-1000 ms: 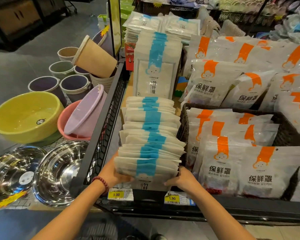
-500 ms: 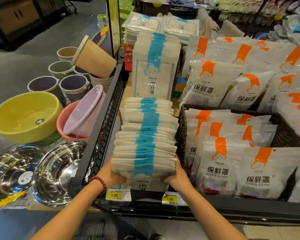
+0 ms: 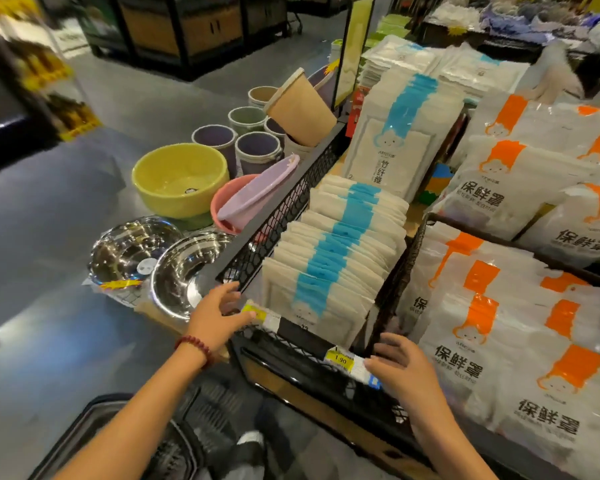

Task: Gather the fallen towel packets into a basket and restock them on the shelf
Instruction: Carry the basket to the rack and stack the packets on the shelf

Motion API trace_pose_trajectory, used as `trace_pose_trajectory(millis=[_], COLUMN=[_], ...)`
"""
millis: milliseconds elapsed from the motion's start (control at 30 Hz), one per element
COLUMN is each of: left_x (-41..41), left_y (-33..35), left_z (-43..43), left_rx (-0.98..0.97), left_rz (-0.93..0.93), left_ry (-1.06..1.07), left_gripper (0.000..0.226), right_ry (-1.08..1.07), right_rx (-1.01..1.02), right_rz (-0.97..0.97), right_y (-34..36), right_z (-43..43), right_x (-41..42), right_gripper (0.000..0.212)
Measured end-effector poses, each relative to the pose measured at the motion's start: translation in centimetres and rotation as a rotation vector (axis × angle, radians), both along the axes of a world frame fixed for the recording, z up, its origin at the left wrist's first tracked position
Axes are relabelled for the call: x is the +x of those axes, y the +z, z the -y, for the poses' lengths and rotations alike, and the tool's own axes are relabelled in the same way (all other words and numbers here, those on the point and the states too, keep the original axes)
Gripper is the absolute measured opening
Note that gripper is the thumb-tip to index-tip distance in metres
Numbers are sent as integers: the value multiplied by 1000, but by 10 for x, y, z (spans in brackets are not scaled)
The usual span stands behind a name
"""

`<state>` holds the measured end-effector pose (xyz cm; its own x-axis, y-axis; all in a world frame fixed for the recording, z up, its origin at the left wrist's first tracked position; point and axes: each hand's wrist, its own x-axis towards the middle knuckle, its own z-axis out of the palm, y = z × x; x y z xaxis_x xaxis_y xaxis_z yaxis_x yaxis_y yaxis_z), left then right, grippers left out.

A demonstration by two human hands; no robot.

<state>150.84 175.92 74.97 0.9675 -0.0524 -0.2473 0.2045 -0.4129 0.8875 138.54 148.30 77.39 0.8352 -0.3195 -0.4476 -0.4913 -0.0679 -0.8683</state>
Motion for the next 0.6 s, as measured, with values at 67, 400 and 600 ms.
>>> trace_pose_trajectory(millis=[67, 400, 600], left_x=[-40, -273, -390], left_y=[-4, -43, -66], left_z=[-9, -91, -162], left_rx=[-24, -87, -243], left_rz=[-65, -441, -611], left_ry=[109, 578, 886], left_gripper=[59, 55, 42], right_ry=[144, 942, 1288], right_rx=[20, -103, -195], right_rz=[-26, -256, -272], right_y=[-2, -60, -88], right_z=[-5, -121, -243], right_x=[-12, -40, -80], right_gripper=[39, 38, 41])
